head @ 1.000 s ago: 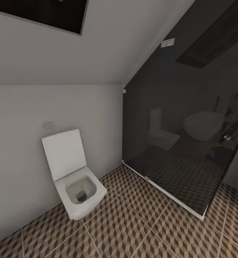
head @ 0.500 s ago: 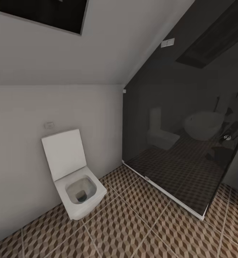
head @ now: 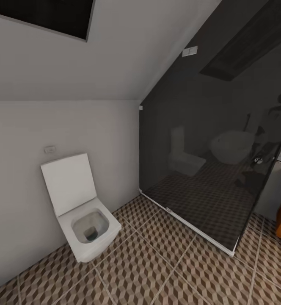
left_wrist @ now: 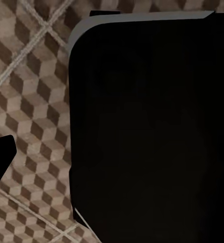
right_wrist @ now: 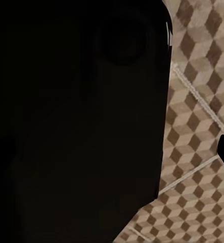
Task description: Take the four mousetraps from the cabinet in the bathroom and place them on the bathroom floor. Make sure all four end up on the same floor surface, and ensure that at least two of them are either under or directly next to the same bathroom sink.
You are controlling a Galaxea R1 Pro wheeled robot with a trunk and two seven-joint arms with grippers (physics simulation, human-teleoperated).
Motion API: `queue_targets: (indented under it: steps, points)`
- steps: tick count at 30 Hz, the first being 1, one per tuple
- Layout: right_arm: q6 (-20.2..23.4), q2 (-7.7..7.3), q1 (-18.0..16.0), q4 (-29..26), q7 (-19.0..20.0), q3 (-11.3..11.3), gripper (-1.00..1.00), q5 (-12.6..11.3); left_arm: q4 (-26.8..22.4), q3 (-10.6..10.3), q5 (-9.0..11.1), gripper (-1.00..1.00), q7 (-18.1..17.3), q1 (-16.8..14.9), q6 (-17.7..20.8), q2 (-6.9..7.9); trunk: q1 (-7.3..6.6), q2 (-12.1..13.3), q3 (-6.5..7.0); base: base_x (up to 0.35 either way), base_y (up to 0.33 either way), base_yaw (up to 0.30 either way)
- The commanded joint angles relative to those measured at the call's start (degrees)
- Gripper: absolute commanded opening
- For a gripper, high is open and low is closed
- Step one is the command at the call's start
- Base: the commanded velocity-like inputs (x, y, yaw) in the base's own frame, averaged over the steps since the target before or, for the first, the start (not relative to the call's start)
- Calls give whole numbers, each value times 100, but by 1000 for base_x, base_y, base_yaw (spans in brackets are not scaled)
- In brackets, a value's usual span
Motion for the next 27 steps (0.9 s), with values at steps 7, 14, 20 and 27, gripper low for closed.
queue_targets:
  steps: [7,14,20,27]
  points:
    - [-12,-5,-1,1,-1,-17,100,-25,-11,3,11,100,1,1,-10,-4,0,-2,-4,0,0,-233]
    - [-21,-6,-1,1,-1,-22,100,-27,-16,2,10,100,10,1,-10,-9,0,-2,-4,0,0,-249]
    - [-92,-7,-1,1,-1,-23,100,-32,-18,4,5,100,30,1,-10,-13,0,-2,-4,0,0,-253]
    - [-162,-7,-1,1,-1,-15,100,-42,-20,3,5,100,39,1,-10,-15,0,-2,-4,0,0,-254]
